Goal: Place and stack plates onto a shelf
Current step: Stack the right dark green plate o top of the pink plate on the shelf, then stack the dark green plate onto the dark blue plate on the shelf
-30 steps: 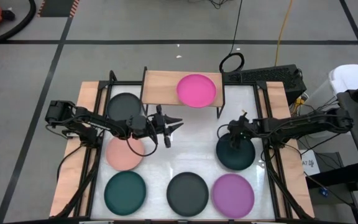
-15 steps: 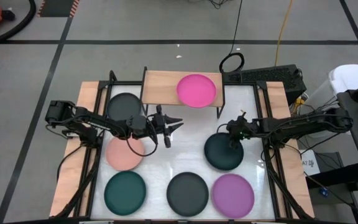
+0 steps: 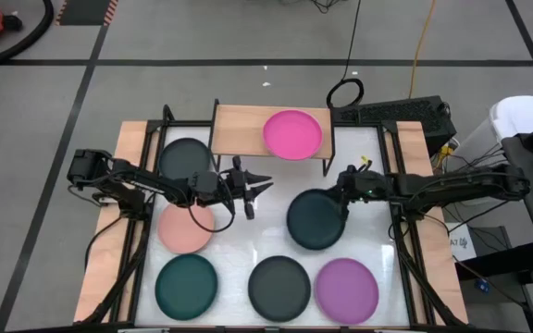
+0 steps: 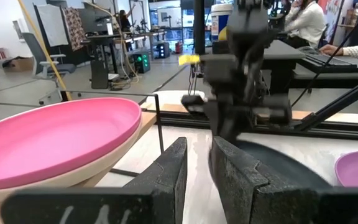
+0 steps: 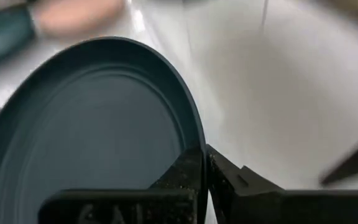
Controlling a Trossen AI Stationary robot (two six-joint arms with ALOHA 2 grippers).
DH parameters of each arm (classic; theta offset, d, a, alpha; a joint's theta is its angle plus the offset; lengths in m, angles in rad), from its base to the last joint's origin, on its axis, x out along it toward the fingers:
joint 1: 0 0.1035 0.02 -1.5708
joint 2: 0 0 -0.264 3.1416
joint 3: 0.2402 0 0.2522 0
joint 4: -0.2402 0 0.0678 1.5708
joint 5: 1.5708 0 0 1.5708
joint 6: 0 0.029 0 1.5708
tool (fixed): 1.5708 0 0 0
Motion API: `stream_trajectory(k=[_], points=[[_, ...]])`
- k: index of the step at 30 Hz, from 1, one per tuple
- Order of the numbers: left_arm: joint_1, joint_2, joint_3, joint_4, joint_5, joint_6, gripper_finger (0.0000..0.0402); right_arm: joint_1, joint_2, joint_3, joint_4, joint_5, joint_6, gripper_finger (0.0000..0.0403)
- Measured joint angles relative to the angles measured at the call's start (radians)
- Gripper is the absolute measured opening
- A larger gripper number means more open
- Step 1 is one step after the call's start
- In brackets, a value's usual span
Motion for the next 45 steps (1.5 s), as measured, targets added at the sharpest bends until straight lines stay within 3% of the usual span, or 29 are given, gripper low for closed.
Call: stream_trajectory(k=[6, 11, 15, 19, 24, 31, 38, 45], points=[[-0.008, -0.024, 0.0, -0.058, -0.001, 0.037, 0.0081, -0.025, -0.078, 0.0, 0.239, 0.106, -0.06, 0.0001], [-0.088, -0.228, 0.005, -0.14, -0.096, 0.092, 0.0081, -0.09, -0.107, 0.003, 0.435, 0.214, -0.154, 0.0], [-0.143, -0.279, 0.002, -0.206, -0.131, 0.136, 0.0081, -0.191, -0.076, 0.08, 0.518, 0.282, -0.242, 0.0], [-0.154, -0.268, 0.001, -0.2, -0.14, 0.171, 0.0081, -0.298, 0.019, 0.222, 0.483, 0.246, -0.284, 0.0], [-0.127, -0.241, -0.001, -0.202, -0.144, 0.152, 0.0081, -0.395, 0.187, 0.395, 0.302, 0.168, -0.285, 0.0], [-0.124, -0.237, 0.0, -0.203, -0.143, 0.148, 0.0081, -0.472, 0.342, 0.435, 0.311, 0.173, -0.283, 0.0001], [-0.124, -0.236, 0.0, -0.222, -0.143, 0.142, 0.0081, -0.486, 0.362, 0.434, 0.322, 0.171, -0.33, 0.004], [-0.124, -0.236, 0.0, -0.237, -0.143, 0.128, 0.0081, -0.481, 0.276, 0.434, 0.307, 0.138, -0.34, 0.0125]])
